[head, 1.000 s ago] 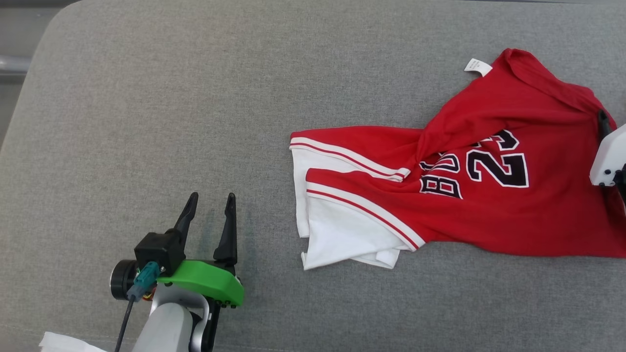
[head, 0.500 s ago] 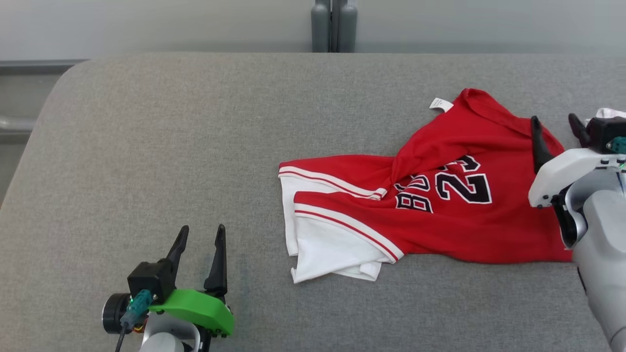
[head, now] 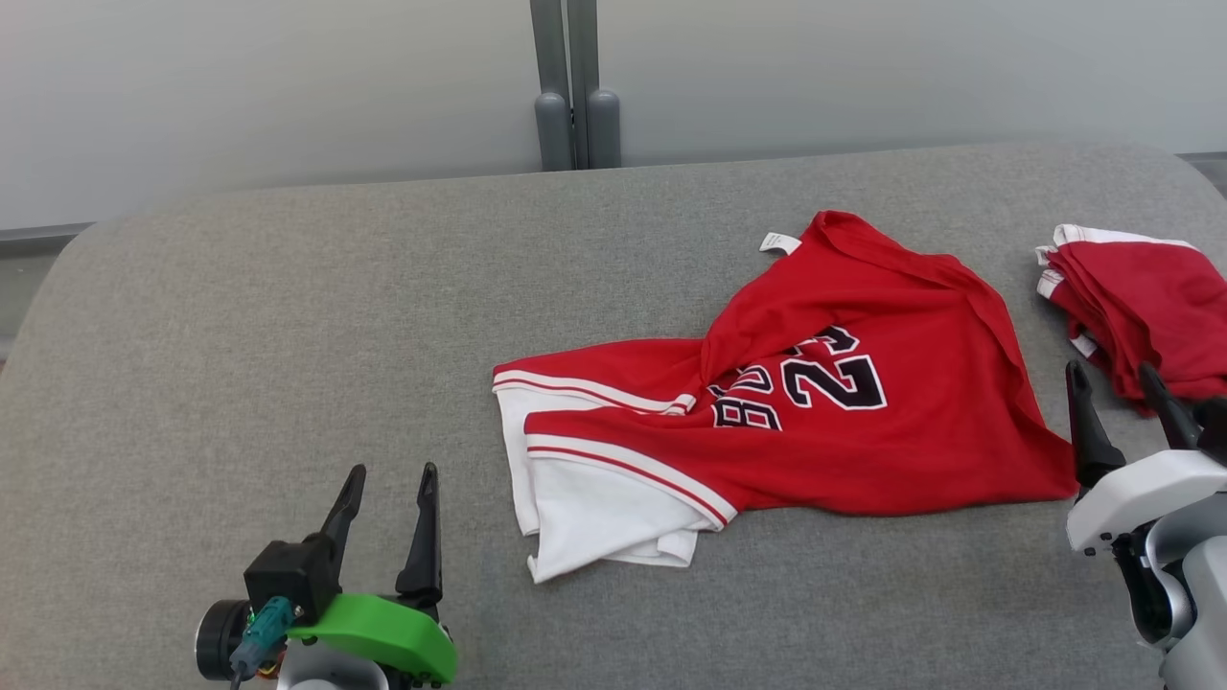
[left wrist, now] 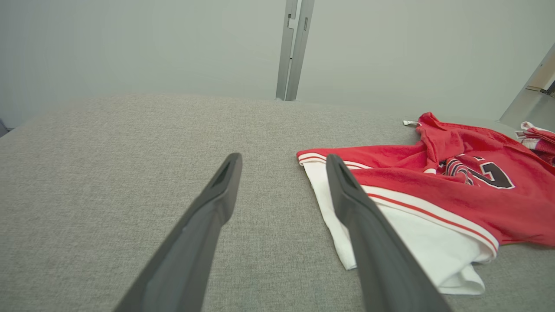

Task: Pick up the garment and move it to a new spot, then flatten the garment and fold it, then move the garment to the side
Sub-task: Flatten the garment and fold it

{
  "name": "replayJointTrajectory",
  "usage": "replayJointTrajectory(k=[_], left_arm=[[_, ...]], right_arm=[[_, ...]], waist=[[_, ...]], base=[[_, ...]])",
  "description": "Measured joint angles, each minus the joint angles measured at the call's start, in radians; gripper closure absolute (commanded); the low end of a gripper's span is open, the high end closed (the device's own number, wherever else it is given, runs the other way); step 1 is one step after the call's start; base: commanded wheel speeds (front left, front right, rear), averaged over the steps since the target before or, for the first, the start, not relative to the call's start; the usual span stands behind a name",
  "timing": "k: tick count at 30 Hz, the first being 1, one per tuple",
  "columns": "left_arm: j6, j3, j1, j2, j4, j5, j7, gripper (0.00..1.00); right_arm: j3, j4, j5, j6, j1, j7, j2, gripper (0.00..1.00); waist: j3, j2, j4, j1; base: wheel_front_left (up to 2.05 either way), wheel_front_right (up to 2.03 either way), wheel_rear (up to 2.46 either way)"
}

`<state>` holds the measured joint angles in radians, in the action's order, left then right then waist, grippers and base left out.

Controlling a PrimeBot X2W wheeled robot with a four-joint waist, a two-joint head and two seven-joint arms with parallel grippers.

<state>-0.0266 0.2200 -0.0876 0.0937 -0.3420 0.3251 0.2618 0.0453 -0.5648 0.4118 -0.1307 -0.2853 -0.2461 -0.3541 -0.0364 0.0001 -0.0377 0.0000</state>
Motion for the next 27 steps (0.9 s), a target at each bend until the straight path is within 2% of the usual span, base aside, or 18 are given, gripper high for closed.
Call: replayJointTrajectory(k=[6, 12, 18, 22, 27], left_arm=[[-0.019, 0.032, -0.006, 0.012, 0.019, -0.003, -0.037, 0.0], [-0.054, 0.069, -0.016, 0.018, 0.042, 0.034, -0.154, 0.0], [-0.088, 0.134, -0.105, 0.029, -0.027, 0.081, -0.355, 0.0], [-0.097, 0.181, -0.194, 0.056, -0.091, 0.093, -0.413, 0.0], [-0.101, 0.206, -0.271, 0.044, -0.197, 0.175, -0.456, 0.0]], right_arm=[[-0.032, 0.071, -0.009, 0.0, 0.04, 0.035, 0.011, 0.0], [-0.067, 0.118, -0.017, 0.0, 0.074, 0.058, 0.027, 0.0], [-0.066, 0.157, -0.028, 0.0, 0.077, 0.078, 0.05, 0.0], [-0.066, 0.17, -0.029, 0.0, 0.075, 0.087, 0.052, 0.0], [-0.064, 0.18, -0.03, 0.0, 0.068, 0.095, 0.054, 0.0]], waist=[[-0.015, 0.0, 0.003, 0.0], [-0.02, 0.0, -0.003, 0.0], [-0.041, 0.0, 0.007, 0.0], [-0.062, 0.0, 0.021, 0.0], [-0.09, 0.0, 0.046, 0.0]], base=[[0.0, 0.0, 0.0], [0.0, 0.0, 0.0], [0.0, 0.0, 0.0], [0.0, 0.0, 0.0], [0.0, 0.0, 0.0]])
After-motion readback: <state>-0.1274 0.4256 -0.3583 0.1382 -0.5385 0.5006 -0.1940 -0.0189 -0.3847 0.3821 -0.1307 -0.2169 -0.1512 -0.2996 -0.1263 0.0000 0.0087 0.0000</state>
